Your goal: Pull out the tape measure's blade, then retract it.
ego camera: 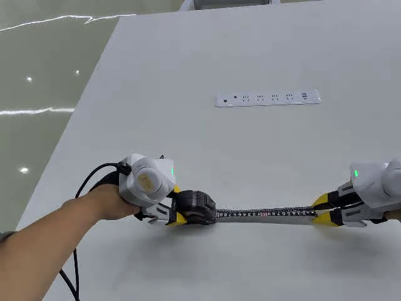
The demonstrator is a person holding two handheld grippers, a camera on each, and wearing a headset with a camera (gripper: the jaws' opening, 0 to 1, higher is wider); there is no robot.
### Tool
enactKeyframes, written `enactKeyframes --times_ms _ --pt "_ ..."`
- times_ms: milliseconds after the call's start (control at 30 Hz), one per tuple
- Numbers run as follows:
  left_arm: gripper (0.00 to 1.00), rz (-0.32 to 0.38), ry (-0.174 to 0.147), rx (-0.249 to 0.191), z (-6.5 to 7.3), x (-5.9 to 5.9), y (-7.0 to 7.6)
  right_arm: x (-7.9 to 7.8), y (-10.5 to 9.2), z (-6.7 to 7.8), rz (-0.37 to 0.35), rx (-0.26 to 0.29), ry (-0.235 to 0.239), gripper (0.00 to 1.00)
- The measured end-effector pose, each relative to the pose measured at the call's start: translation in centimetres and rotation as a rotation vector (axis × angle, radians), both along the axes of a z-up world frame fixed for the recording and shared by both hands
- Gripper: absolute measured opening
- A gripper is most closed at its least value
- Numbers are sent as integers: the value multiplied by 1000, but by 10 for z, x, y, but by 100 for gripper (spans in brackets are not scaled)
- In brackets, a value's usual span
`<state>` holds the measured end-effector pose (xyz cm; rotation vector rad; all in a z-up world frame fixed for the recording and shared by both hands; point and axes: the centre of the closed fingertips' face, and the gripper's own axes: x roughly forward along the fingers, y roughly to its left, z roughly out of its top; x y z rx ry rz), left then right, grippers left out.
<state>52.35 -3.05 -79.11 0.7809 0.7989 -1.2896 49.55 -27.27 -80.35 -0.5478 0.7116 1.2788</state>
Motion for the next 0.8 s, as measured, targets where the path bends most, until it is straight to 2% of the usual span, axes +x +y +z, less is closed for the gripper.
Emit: enactKeyframes --times_ms 800 --pt "27 0 0 6 -1 1 0 -1 -20 -2 -18 -20 6 9"
